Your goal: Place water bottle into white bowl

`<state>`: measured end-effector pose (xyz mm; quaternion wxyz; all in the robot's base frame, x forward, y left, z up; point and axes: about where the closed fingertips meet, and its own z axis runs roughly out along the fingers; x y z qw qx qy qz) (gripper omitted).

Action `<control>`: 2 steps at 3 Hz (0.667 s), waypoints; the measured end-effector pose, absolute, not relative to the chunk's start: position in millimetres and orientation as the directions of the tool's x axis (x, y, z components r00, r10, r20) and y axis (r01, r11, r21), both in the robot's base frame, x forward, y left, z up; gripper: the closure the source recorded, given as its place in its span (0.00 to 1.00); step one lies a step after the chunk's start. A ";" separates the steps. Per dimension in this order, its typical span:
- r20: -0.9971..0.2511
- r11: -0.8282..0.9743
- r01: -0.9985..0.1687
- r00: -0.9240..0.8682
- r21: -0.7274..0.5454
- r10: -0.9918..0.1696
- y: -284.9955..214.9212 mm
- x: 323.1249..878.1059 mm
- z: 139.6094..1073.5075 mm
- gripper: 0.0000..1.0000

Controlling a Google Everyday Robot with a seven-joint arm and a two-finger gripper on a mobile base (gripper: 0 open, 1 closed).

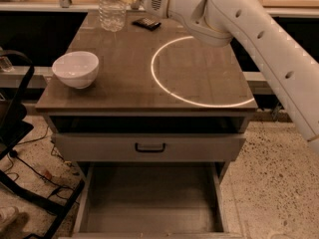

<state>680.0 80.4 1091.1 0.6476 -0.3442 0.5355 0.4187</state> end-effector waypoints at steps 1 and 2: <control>-0.987 0.364 -0.931 0.076 -0.020 0.142 114.1 669.2 1082.2 1.00; -0.997 0.325 -0.944 0.075 -0.061 0.028 151.1 653.1 1053.0 1.00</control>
Offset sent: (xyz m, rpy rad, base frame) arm -0.0359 0.0900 -0.0575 -0.2608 -0.0210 0.1012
